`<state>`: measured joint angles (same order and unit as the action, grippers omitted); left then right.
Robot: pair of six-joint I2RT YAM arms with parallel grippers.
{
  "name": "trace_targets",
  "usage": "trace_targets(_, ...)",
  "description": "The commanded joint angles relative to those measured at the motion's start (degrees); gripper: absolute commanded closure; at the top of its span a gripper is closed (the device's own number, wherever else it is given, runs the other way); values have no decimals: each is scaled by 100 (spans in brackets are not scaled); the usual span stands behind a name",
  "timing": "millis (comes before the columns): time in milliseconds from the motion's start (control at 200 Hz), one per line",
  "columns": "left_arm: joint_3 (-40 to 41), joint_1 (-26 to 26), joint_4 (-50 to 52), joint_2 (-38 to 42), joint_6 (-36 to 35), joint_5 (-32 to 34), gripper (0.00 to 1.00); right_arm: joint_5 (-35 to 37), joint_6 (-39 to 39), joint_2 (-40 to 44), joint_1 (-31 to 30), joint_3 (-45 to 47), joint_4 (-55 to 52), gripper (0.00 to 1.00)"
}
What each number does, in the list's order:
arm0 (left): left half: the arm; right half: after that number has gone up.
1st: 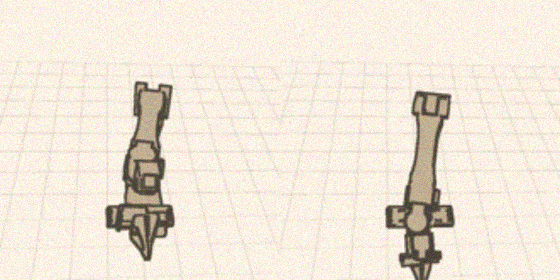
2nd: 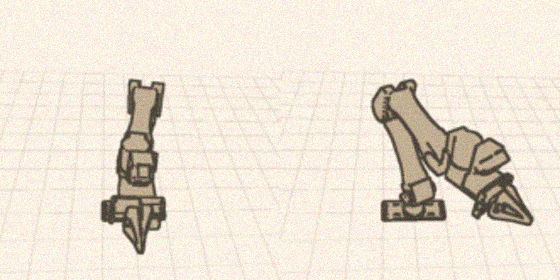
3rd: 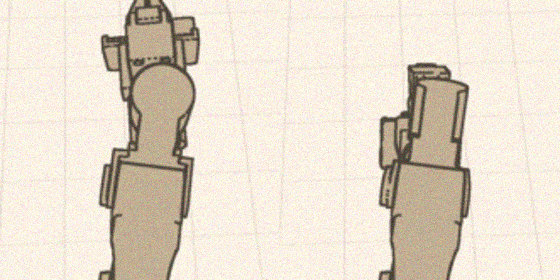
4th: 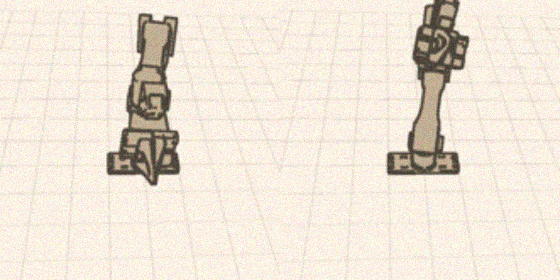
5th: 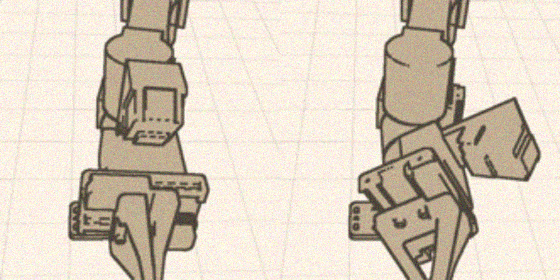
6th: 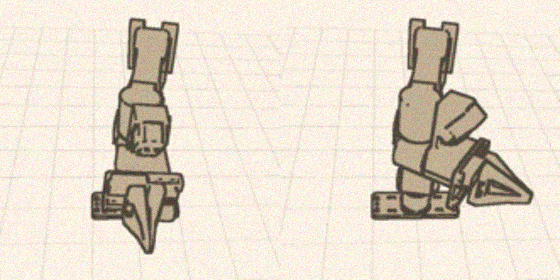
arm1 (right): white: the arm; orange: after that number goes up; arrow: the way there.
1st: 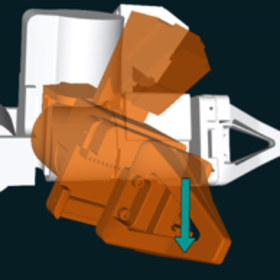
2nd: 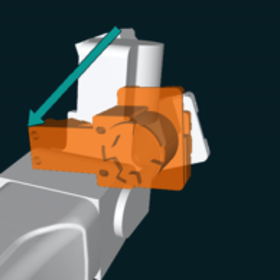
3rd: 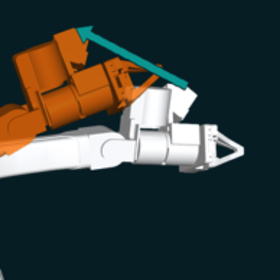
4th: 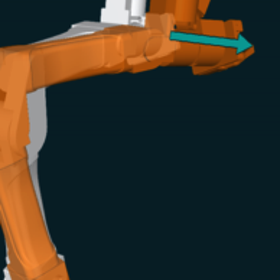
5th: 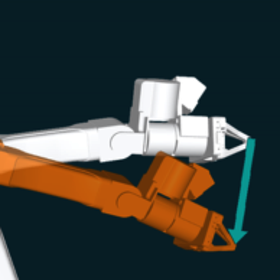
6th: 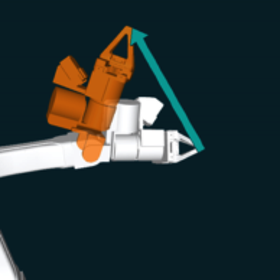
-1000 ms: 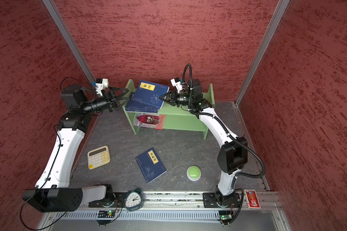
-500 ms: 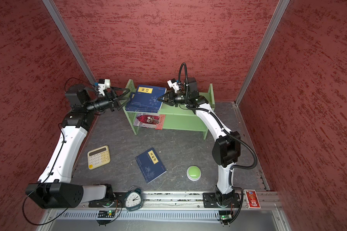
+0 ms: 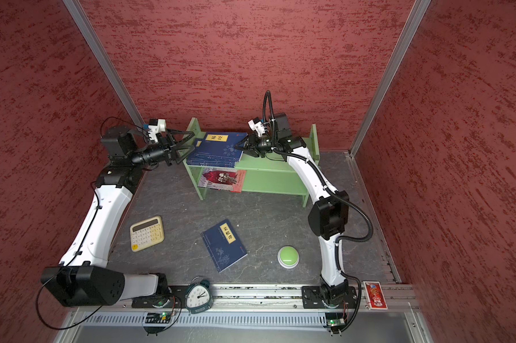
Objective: Stacking books/files
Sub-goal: Place the book on the bookshelf.
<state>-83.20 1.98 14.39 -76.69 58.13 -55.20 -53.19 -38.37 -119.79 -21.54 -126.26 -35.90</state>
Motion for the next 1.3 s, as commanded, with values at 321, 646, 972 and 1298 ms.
trace_targets(321,183,-38,-331,-16,155,-52,20,1109,-50,-182,34,-518,-224,52)
trace_targets(646,286,-39,-367,14,216,-72,20,1273,-84,-251,38,-568,-113,71)
trace_targets(972,287,-13,-366,27,210,-70,20,1067,225,-70,36,-544,-148,91)
trace_targets(1298,230,22,-373,-2,243,-14,20,824,355,350,36,-103,-79,92)
